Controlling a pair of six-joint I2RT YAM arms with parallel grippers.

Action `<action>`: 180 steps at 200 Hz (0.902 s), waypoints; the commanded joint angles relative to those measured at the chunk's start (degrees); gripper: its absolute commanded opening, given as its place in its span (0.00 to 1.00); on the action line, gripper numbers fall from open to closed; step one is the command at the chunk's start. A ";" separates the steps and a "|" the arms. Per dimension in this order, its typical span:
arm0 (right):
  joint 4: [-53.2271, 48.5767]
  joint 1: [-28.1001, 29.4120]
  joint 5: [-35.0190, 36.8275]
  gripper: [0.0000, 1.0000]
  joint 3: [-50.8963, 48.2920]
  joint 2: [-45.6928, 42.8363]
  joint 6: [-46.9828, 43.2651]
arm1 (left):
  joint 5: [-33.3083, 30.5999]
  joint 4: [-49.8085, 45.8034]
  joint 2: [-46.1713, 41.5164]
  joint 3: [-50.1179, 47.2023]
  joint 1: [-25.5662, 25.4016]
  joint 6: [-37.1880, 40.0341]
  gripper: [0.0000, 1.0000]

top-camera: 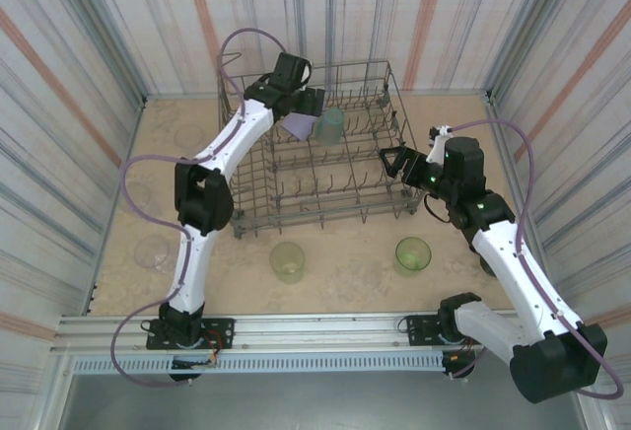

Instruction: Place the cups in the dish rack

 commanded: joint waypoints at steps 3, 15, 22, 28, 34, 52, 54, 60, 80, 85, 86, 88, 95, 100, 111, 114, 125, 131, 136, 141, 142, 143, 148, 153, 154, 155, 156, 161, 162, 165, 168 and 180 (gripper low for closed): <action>-0.64 0.31 0.90 0.99 1.14 0.22 -0.28 | 0.68 -0.17 1.70 3.09 -0.23 -0.28 0.97; -0.65 0.32 0.86 0.99 1.16 0.22 -0.37 | 1.25 0.02 2.54 3.49 -0.31 -0.12 0.96; -0.71 0.31 0.90 0.99 1.07 0.22 -0.37 | 1.39 0.04 2.97 3.69 -0.31 -0.03 0.96; -0.71 0.23 0.93 0.99 1.00 0.22 -0.46 | 1.42 0.00 3.32 3.96 -0.31 0.02 0.95; -0.77 0.22 0.86 0.99 0.97 0.22 -0.46 | 1.31 0.04 3.63 4.04 -0.39 0.16 0.95; -0.62 0.14 0.86 0.99 0.81 0.22 -0.46 | 0.67 0.21 4.43 4.07 -0.48 0.50 0.94; -0.60 0.07 0.86 0.99 0.81 0.22 -0.46 | 0.54 0.22 4.59 4.11 -0.48 0.58 0.93; -0.62 0.05 0.83 0.99 0.83 0.22 -0.46 | 0.28 0.21 4.87 4.12 -0.48 0.72 0.93; -0.59 -0.04 0.70 0.99 0.81 0.22 -0.38 | -0.32 0.47 5.80 4.44 -0.48 1.53 0.89; -0.56 -0.04 0.72 0.99 0.76 0.22 -0.38 | -0.46 0.48 6.05 4.64 -0.48 1.79 0.89; -0.54 -0.04 0.74 0.99 0.79 0.22 -0.38 | -0.46 0.53 6.08 4.69 -0.48 1.81 0.88; -0.54 -0.04 0.72 0.99 0.80 0.22 -0.37 | -0.46 0.56 6.24 4.73 -0.48 1.94 0.88; -0.55 -0.04 0.60 0.99 0.81 0.22 -0.37 | -0.40 0.63 6.62 5.03 -0.48 2.25 0.86; -0.60 -0.04 0.64 0.99 0.73 0.22 -0.44 | -0.14 0.66 6.91 5.36 -0.48 2.55 0.86; -0.58 -0.13 0.61 0.99 0.70 0.21 -0.37 | 0.05 0.39 7.59 6.08 -0.53 3.02 0.85; -0.60 -0.17 0.61 0.99 0.72 0.22 -0.36 | 0.18 0.32 7.80 6.21 -0.53 3.06 0.85; -0.60 -0.22 0.61 0.99 0.56 0.18 -0.37 | 0.64 0.10 8.17 6.61 -0.57 3.36 0.85; -0.53 -0.34 0.54 0.99 0.55 0.22 -0.38 | 1.01 0.16 8.42 6.76 -0.57 3.55 0.86; -0.58 -0.31 0.52 0.99 0.56 0.22 -0.38 | 1.27 0.10 8.51 6.76 -0.50 3.72 0.86; -0.60 -0.35 0.48 0.99 0.60 0.22 -0.45 | 1.36 0.06 8.70 6.83 -0.57 3.82 0.86; -0.60 -0.37 0.49 0.99 0.57 0.22 -0.41 | 1.37 0.10 8.77 6.84 -0.57 3.79 0.86; -0.55 -0.38 0.45 0.99 0.56 0.22 -0.39 | 1.37 0.11 8.76 6.85 -0.53 3.78 0.86; -0.57 -0.39 0.37 0.99 0.55 0.22 -0.38 | 1.50 0.02 8.88 6.85 -0.57 3.92 0.87; -0.55 -0.48 0.36 0.99 0.55 0.22 -0.37 | 1.62 0.04 9.04 6.85 -0.63 4.07 0.88; -0.49 -0.48 0.30 0.99 0.55 0.22 -0.37 | 1.59 0.00 9.07 6.85 -0.64 4.10 0.88; -0.46 -0.48 0.27 0.99 0.55 0.22 -0.37 | 1.62 -0.02 9.09 6.90 -0.65 4.15 0.88; -0.44 -0.48 0.26 0.99 0.55 0.18 -0.37 | 1.63 -0.08 9.18 6.92 -0.61 4.18 0.88; -0.44 -0.57 0.18 0.99 0.56 0.22 -0.37 | 1.74 -0.21 9.38 7.07 -0.65 4.33 0.89; -0.43 -0.57 0.17 0.99 0.60 0.22 -0.37 | 1.78 -0.26 9.46 7.09 -0.66 4.36 0.89; -0.47 -0.57 0.20 0.99 0.57 0.22 -0.37 | 1.68 -0.41 9.54 7.19 -0.64 4.46 0.89; -0.37 -0.63 0.18 0.99 0.55 0.21 -0.37 | 1.65 -0.47 9.70 7.28 -0.66 4.58 0.90; -0.30 -0.74 0.02 0.99 0.55 0.22 -0.37 | 1.47 -0.95 10.39 7.75 -0.66 4.93 0.90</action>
